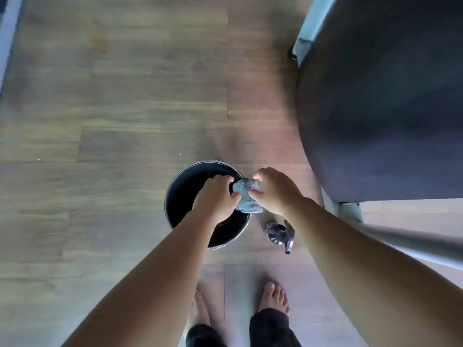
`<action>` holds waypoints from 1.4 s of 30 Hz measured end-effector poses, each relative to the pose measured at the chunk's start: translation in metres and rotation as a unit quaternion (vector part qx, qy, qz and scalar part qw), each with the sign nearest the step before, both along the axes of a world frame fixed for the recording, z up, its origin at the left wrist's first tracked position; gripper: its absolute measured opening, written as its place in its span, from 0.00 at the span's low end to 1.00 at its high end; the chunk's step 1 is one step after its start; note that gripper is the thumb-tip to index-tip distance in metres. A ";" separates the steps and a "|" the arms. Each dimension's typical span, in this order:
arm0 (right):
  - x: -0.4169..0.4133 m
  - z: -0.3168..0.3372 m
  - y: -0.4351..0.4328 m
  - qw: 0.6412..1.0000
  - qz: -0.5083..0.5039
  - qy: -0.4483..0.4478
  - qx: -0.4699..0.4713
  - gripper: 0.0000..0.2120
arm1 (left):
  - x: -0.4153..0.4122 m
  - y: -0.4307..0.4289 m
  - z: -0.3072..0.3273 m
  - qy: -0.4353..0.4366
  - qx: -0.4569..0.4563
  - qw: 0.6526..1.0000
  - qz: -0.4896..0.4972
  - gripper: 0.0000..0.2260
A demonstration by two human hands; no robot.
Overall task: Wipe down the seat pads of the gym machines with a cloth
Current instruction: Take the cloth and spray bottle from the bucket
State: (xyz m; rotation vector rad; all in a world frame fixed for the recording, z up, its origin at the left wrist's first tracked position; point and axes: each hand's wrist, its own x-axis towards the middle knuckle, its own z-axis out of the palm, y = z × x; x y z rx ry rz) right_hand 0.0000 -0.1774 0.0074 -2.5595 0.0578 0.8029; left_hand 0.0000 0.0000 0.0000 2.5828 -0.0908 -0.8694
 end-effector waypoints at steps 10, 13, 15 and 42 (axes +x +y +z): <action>-0.019 -0.026 0.021 0.997 -0.047 0.040 0.043 0.31 | 0.006 0.006 -0.038 0.048 -0.053 0.997 0.001 0.11; -0.020 -0.024 0.030 0.997 -0.062 0.029 0.026 0.29 | 0.007 0.009 -0.038 0.043 -0.059 0.997 -0.012 0.08; -0.019 -0.020 0.032 0.997 -0.075 0.026 0.017 0.30 | 0.008 0.011 -0.035 0.045 -0.074 0.996 -0.012 0.07; -0.114 0.361 -0.015 0.978 -0.180 -0.107 0.024 0.16 | -0.059 -0.015 0.360 -0.001 -0.035 0.986 -0.165 0.21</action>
